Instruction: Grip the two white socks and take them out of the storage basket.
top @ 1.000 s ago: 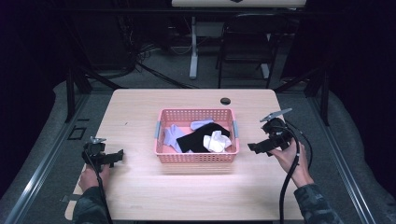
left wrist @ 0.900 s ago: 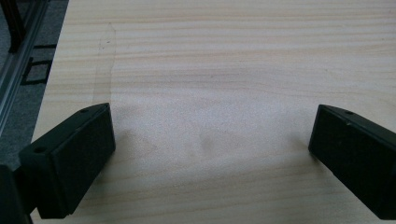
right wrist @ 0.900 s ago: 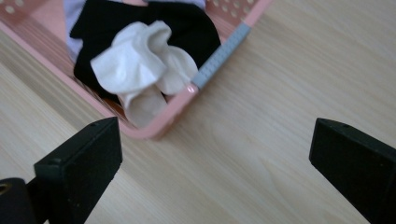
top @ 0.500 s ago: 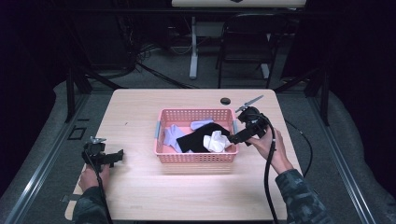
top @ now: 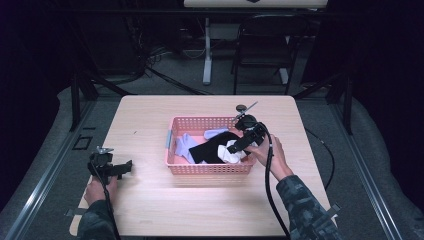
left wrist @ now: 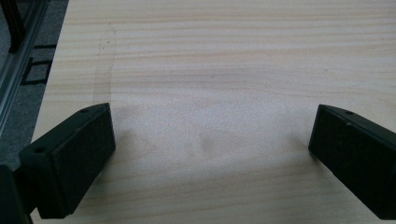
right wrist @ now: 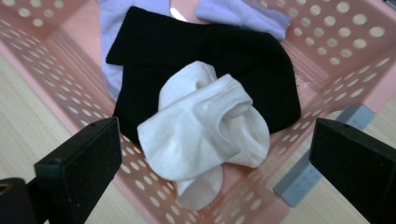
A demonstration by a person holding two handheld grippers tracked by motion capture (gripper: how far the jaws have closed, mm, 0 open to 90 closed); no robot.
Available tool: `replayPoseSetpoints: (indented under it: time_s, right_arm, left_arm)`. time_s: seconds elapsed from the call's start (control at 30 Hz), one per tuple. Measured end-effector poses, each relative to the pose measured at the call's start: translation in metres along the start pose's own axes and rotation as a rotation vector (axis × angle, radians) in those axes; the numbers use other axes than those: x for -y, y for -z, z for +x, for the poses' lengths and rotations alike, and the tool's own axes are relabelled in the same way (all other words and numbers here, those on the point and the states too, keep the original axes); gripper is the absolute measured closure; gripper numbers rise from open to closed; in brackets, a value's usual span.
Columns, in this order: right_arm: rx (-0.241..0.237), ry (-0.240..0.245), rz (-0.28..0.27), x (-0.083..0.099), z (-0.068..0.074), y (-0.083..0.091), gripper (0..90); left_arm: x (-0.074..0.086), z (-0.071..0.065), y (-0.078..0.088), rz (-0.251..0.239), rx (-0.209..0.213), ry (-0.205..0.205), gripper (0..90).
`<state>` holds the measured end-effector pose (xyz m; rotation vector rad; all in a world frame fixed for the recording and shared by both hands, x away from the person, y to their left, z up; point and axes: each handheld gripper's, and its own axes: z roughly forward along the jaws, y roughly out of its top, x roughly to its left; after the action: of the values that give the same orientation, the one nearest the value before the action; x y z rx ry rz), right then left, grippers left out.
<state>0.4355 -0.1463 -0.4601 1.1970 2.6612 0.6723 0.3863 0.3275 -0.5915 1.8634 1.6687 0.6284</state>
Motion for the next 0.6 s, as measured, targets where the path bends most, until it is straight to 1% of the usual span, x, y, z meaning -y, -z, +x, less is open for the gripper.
replayPoseSetpoints:
  time_s: [0.03, 0.07, 0.13, 0.17, 0.2, 0.23, 0.27, 0.3, 0.33, 0.4, 0.47, 0.53, 0.57, 0.6]
  right_arm:
    - [0.000, 0.001, 0.005, 0.000, 0.000, -0.004, 1.7]
    - [-0.002, -0.009, 0.013, -0.001, 0.000, -0.007, 1.5]
    - [0.008, -0.016, 0.019, -0.001, 0.000, -0.015, 1.3]
    - [0.001, -0.019, 0.029, -0.001, 0.001, -0.018, 1.3]
    - [0.008, -0.009, 0.049, -0.001, 0.000, -0.021, 1.9]
    - [0.011, -0.026, 0.041, -0.001, 0.002, -0.026, 3.0]
    - [0.010, -0.025, 0.057, -0.001, 0.002, -0.031, 4.6]
    - [0.011, -0.031, 0.058, 0.000, 0.002, -0.034, 7.7]
    - [0.014, -0.027, 0.081, -0.001, 0.001, -0.035, 13.5]
    - [0.015, -0.043, 0.080, -0.001, 0.001, -0.041, 16.5]
    - [0.007, -0.054, 0.074, 0.000, 0.000, -0.044, 24.2]
    - [0.009, -0.051, 0.092, 0.000, -0.001, -0.045, 28.1]
    - [-0.004, -0.054, 0.099, 0.000, -0.002, -0.046, 35.4]
    - [-0.004, -0.054, 0.099, 0.000, -0.002, -0.046, 35.4]
  left_arm:
    - [0.000, 0.000, 0.000, 0.000, 0.000, 0.000, 0.2]
    - [0.000, 0.000, 0.000, 0.000, 0.000, 0.000, 0.2]
    - [0.000, 0.000, 0.000, 0.000, 0.000, 0.000, 0.3]
    - [0.000, 0.000, 0.000, 0.000, 0.000, 0.000, 0.3]
    - [0.000, 0.000, 0.000, 0.000, 0.000, 0.000, 0.2]
    - [0.000, 0.000, 0.000, -0.001, 0.000, 0.000, 0.2]
    - [0.000, 0.000, 0.000, 0.000, 0.000, 0.000, 0.3]
    - [0.000, 0.000, 0.000, 0.000, 0.000, 0.000, 0.3]
    - [0.000, 0.000, 0.000, 0.000, 0.000, 0.000, 0.2]
    - [0.000, 0.000, 0.000, 0.000, 0.000, 0.000, 0.3]
    - [0.000, 0.000, 0.000, 0.000, 0.000, 0.000, 0.2]
    - [0.000, 0.000, 0.000, 0.000, 0.000, 0.000, 0.2]
    - [0.000, 0.000, 0.000, 0.000, 0.000, 0.000, 0.2]
    - [0.000, 0.000, 0.000, 0.000, 0.000, 0.000, 0.2]
